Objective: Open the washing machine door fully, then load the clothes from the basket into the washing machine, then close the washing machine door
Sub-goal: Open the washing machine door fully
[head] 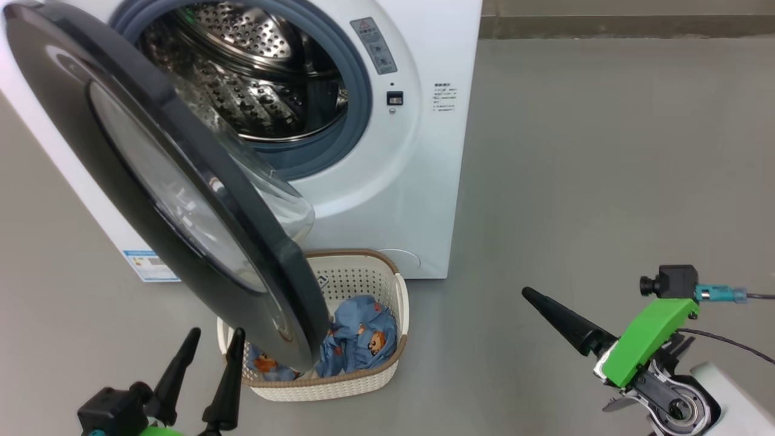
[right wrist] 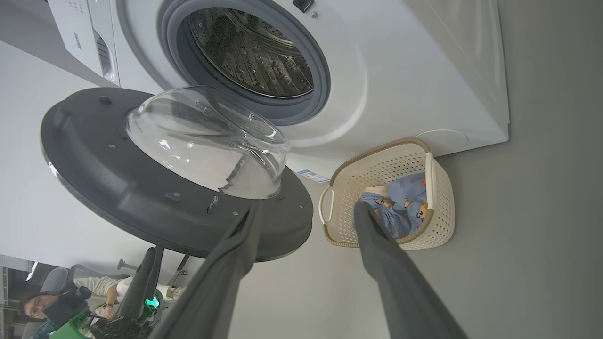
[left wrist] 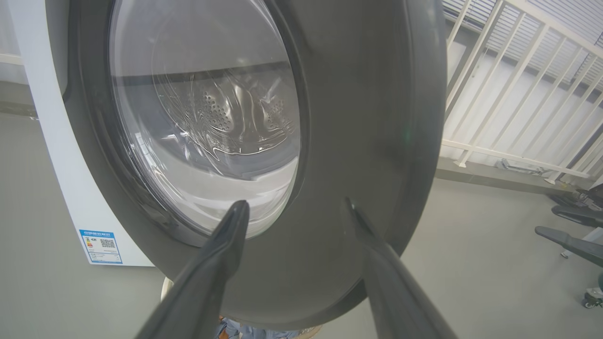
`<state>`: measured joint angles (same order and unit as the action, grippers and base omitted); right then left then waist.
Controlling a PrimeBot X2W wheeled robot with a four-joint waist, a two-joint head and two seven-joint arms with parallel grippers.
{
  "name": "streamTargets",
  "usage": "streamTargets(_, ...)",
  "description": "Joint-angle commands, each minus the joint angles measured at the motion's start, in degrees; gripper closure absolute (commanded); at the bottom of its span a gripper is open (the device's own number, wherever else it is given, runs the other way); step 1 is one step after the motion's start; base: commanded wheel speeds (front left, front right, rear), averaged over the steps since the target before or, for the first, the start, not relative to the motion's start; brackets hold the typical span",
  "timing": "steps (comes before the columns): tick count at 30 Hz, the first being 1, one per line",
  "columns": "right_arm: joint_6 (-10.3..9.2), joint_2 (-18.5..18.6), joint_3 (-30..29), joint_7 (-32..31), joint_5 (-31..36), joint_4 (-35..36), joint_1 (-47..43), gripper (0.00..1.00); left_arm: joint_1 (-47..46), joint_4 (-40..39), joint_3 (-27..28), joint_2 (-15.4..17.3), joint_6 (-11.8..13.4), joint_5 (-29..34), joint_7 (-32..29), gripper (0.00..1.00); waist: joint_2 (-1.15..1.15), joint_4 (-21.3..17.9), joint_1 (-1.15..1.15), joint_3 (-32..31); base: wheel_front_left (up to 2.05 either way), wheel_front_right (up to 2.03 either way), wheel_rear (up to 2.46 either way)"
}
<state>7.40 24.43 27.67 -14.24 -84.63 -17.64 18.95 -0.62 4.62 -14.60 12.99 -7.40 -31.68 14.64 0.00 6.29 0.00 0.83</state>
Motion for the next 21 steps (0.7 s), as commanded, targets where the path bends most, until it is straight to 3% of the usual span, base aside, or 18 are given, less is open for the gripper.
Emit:
streamTargets(1, 0.09, 1.5, 1.1, 2.7, 1.8, 1.6, -0.7, 0.00, -0.6, -1.5, 2.4, 1.3, -0.1, -0.4, 0.4, 0.00, 0.00, -0.7, 0.00, -0.2, 0.00, 0.00, 0.00)
streamTargets(17, 0.09, 7.8, 12.0, 27.2, 14.1, -4.5, -2.0, 0.00, -0.1, -1.3, 3.6, 1.4, -0.1, -0.3, 0.4, 0.00, 0.00, -1.7, 0.00, 0.4, 0.00, 0.00, 0.00)
streamTargets(21, 0.09, 7.6, 12.1, 29.1, 17.2, -7.2, -1.8, 0.00, 0.0, -1.2, 4.1, 1.2, -0.1, -0.2, 0.4, 0.00, 0.00, -1.9, 0.00, 0.3, 0.00, 0.00, 0.00)
